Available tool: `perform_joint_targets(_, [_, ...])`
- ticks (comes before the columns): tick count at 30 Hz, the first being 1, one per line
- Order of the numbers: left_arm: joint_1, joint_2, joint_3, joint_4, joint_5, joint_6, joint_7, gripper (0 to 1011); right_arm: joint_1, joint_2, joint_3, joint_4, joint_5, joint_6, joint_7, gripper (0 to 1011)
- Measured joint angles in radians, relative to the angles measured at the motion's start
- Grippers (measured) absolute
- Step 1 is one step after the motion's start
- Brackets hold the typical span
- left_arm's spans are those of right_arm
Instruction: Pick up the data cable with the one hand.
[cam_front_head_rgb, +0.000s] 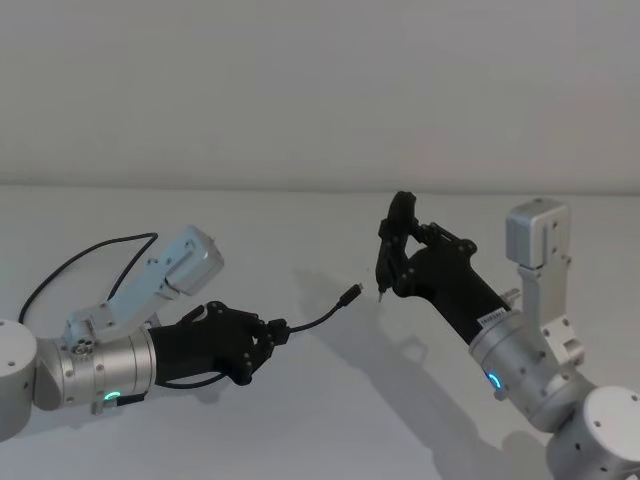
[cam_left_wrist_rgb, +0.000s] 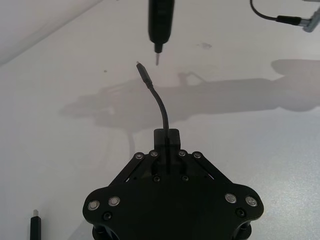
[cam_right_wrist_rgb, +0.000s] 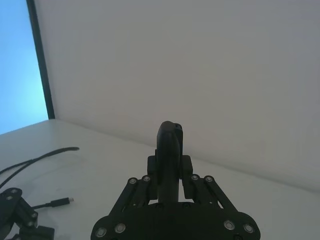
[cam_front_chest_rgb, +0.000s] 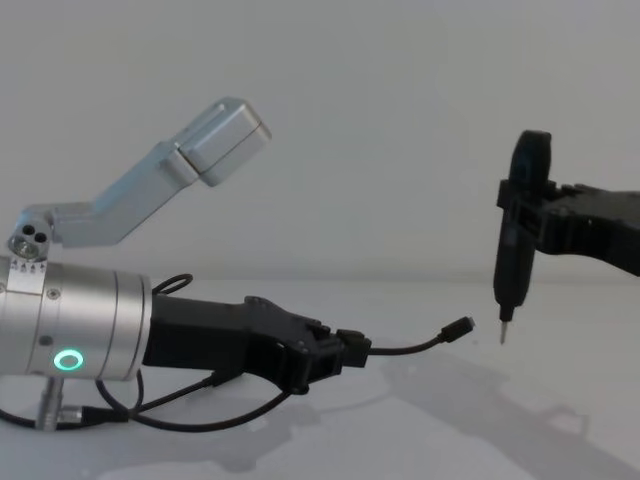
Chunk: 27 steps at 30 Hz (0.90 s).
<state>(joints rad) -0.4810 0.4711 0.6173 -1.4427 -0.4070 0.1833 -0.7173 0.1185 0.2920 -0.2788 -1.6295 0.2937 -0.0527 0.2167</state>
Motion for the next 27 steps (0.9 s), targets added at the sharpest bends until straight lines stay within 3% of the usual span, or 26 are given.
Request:
perform_joint_targets(11, [-0.004,0.001,0.002,-0.001,-0.003,-0.005,-0.010,41,0.043,-0.007,-0.017,0.029,-0.037,-0.026,0.029,275])
perform_joint_targets(27, [-0.005,0.002,0.004,0.000,-0.004,-0.007,-0.014,41,0.064,-0.013,-0.022,0.048,-0.063,-0.033,0.052,275])
